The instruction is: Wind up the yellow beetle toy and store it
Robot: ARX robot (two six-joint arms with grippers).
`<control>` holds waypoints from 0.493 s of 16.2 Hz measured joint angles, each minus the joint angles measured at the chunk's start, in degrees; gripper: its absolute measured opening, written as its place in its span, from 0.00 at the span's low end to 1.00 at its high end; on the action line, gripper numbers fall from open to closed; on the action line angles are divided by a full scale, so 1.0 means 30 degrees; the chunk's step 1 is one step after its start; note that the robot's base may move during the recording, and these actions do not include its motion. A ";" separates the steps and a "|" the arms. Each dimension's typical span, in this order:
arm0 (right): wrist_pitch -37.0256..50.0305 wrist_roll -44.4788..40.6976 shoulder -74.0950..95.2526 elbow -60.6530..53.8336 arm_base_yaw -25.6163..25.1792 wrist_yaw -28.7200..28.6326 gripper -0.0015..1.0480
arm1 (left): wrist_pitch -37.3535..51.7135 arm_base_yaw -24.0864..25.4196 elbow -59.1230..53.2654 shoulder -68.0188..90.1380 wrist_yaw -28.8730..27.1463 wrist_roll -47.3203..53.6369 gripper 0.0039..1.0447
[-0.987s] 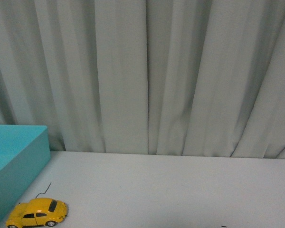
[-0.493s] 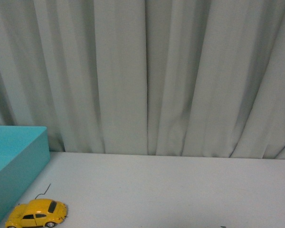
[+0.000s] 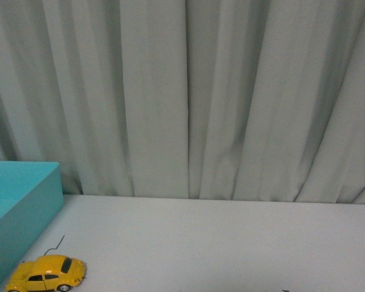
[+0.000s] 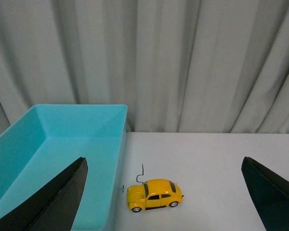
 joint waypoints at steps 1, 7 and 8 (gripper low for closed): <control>0.0000 0.0000 0.0000 0.0000 0.0007 0.0000 0.65 | 0.0000 0.0000 0.0000 0.0000 0.0000 0.0000 0.94; 0.0000 0.0007 0.0000 0.0000 0.0007 0.0000 0.94 | -0.1158 -0.0219 0.0299 0.0219 -0.0576 -0.0291 0.94; 0.0000 0.0007 0.0000 0.0000 0.0007 0.0022 0.94 | -0.5530 -0.1647 0.2404 0.3286 -0.3628 -0.1705 0.94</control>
